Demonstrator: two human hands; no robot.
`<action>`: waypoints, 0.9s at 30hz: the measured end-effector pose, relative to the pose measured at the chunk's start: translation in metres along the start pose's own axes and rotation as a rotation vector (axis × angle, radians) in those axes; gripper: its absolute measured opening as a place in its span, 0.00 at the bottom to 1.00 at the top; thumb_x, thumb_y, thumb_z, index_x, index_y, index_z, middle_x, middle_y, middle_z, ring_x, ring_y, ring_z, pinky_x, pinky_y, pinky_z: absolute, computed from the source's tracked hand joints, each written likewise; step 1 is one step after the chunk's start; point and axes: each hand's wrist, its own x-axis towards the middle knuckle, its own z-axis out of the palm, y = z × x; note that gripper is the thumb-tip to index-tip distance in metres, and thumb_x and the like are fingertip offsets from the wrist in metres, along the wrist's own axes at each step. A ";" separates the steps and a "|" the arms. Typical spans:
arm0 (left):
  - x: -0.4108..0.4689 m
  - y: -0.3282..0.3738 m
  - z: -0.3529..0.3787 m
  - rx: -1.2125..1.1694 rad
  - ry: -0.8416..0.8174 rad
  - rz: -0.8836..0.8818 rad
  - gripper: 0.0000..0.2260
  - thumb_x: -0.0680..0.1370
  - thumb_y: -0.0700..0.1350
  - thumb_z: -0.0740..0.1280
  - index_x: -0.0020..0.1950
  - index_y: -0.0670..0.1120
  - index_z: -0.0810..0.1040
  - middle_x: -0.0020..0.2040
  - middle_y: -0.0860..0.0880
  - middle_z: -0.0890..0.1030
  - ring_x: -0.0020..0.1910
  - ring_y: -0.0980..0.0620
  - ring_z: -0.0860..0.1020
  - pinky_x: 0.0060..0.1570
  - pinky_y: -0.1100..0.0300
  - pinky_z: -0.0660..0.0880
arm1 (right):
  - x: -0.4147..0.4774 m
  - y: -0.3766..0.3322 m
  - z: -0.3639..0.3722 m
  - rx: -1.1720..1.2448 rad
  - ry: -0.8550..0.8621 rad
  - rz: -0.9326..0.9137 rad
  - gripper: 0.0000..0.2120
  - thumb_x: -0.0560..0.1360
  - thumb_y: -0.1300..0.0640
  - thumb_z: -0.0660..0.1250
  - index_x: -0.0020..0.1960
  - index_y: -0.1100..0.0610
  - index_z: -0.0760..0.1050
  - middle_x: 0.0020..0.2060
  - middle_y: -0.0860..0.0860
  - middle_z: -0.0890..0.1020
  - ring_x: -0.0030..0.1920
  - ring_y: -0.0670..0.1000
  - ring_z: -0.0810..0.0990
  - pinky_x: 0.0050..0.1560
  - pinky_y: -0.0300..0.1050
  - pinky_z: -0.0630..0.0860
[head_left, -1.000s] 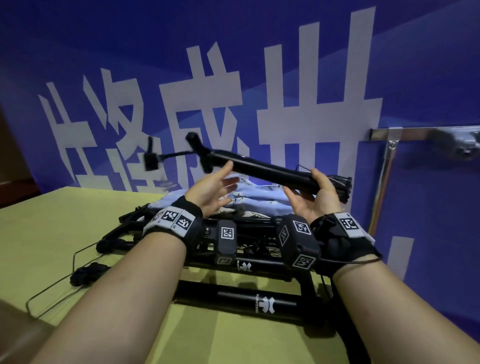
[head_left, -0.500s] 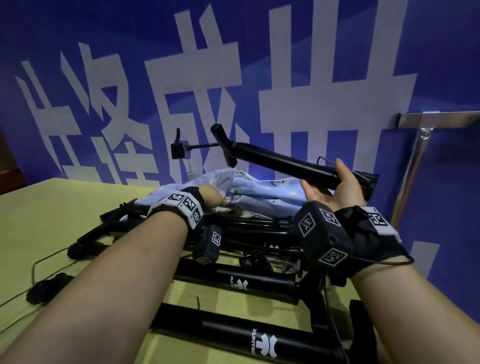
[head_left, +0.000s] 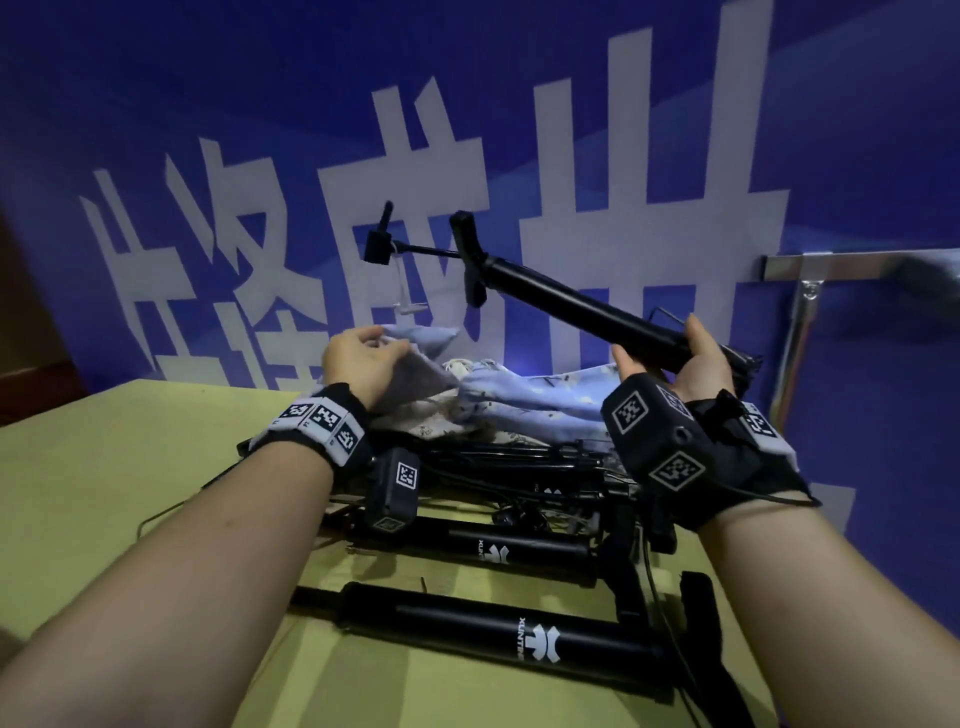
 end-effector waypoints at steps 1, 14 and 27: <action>-0.005 0.006 -0.008 -0.032 0.043 -0.011 0.16 0.73 0.46 0.75 0.59 0.44 0.82 0.58 0.44 0.82 0.58 0.46 0.79 0.62 0.54 0.74 | -0.004 -0.001 0.001 0.001 0.000 -0.008 0.12 0.77 0.53 0.67 0.46 0.62 0.71 0.54 0.62 0.76 0.59 0.61 0.77 0.60 0.55 0.76; -0.071 0.056 -0.093 -0.480 -0.292 -0.059 0.07 0.81 0.34 0.61 0.56 0.39 0.77 0.48 0.41 0.80 0.47 0.49 0.81 0.49 0.61 0.80 | -0.062 0.009 -0.015 -0.118 0.061 0.021 0.26 0.75 0.48 0.68 0.67 0.62 0.69 0.61 0.58 0.77 0.60 0.58 0.77 0.64 0.53 0.73; -0.087 0.103 -0.106 -1.059 -0.435 -0.216 0.08 0.81 0.39 0.59 0.51 0.39 0.78 0.42 0.45 0.83 0.40 0.52 0.84 0.45 0.60 0.81 | -0.121 -0.017 -0.011 -0.201 0.070 -0.088 0.15 0.80 0.50 0.60 0.41 0.60 0.68 0.42 0.57 0.76 0.66 0.55 0.73 0.60 0.48 0.72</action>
